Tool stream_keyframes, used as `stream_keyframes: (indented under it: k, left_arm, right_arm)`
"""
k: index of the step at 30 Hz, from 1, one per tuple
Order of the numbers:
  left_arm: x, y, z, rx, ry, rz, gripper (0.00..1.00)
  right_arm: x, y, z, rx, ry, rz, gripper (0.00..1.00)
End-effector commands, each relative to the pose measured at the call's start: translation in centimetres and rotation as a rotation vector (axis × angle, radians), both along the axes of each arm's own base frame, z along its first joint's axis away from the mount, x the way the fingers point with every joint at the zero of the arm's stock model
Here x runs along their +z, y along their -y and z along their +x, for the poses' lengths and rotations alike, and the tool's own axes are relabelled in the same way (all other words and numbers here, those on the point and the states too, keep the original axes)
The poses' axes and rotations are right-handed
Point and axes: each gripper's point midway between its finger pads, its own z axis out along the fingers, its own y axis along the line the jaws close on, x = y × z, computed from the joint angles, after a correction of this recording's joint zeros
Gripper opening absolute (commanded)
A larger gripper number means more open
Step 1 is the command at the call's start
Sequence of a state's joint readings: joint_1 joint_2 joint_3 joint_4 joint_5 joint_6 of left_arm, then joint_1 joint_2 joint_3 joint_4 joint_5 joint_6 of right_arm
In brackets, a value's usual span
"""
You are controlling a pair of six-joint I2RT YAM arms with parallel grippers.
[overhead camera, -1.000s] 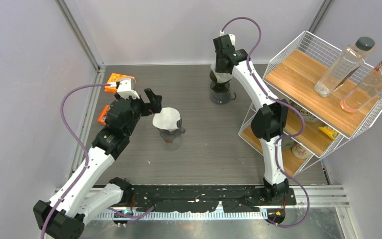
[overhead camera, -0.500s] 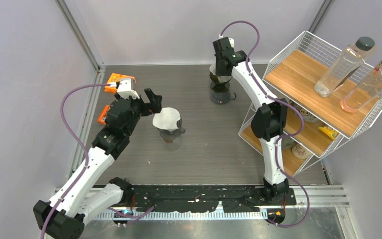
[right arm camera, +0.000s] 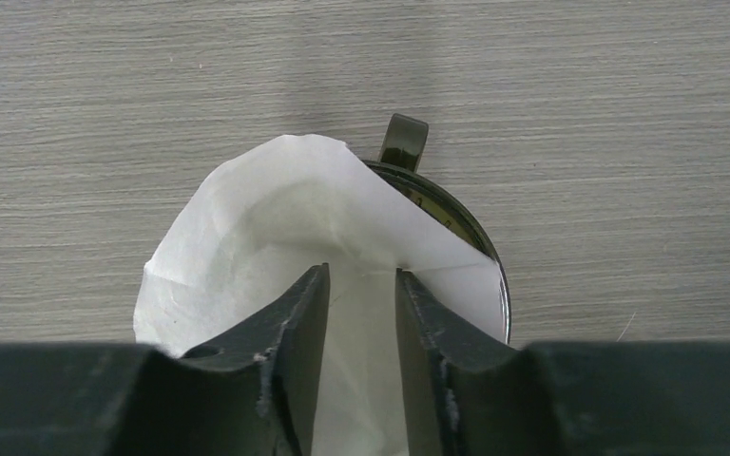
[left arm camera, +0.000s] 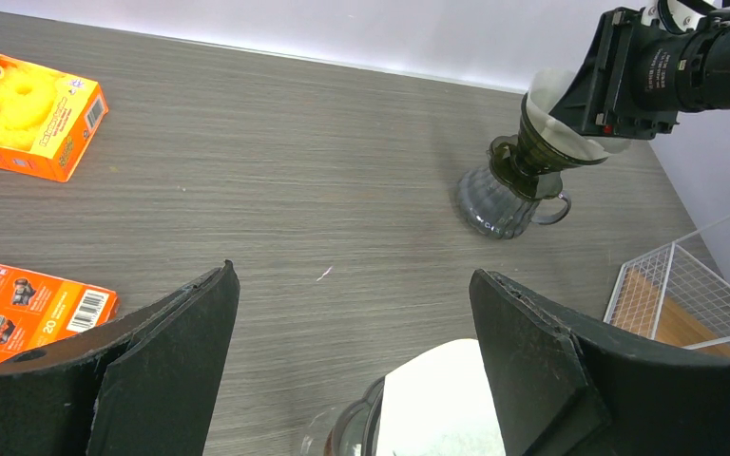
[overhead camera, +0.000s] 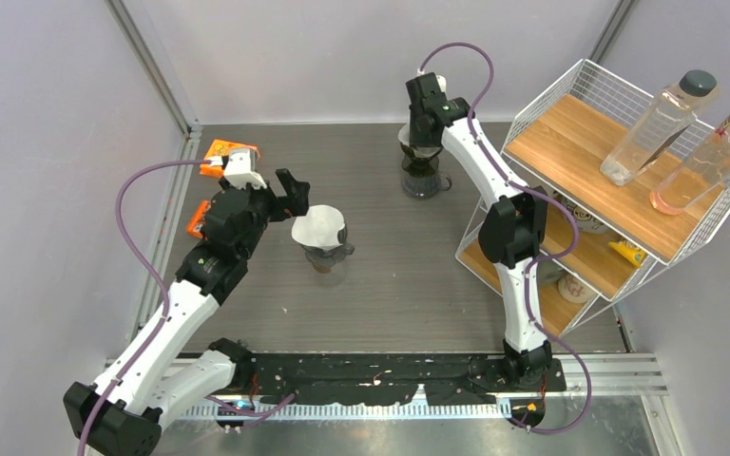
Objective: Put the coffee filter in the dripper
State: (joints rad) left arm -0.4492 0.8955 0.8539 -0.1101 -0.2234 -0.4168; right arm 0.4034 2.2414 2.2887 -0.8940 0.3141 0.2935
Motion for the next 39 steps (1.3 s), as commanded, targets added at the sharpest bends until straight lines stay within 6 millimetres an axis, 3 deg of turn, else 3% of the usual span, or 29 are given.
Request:
stream_keyframes:
  k: [1, 4, 9, 17, 22, 39]
  left_arm:
    - [2.5, -0.2, 0.1, 0.013, 0.062, -0.039, 1.0]
    - [2.5, -0.3, 0.1, 0.016, 0.062, -0.037, 1.0]
    - [2.5, -0.4, 0.1, 0.019, 0.064, -0.036, 1.0]
    - [2.6, -0.4, 0.2, 0.018, 0.065, -0.035, 1.0]
    - [2.5, -0.3, 0.2, 0.015, 0.064, -0.035, 1.0]
    - [2.2, -0.1, 0.4, 0.01, 0.055, -0.03, 1.0]
  right_arm:
    - [1.5, -0.2, 0.3, 0.009, 0.03, 0.029, 0.41]
    - [1.6, -0.4, 0.2, 0.019, 0.03, 0.039, 0.48]
    - [1.9, -0.4, 0.1, 0.022, 0.034, 0.04, 0.51]
    - [2.4, -0.2, 0.3, 0.015, 0.051, 0.033, 0.38]
    - [1.8, -0.2, 0.7, 0.021, 0.047, 0.02, 0.31]
    - [-0.6, -1.0, 1.4, 0.049, 0.016, 0.015, 0.31]
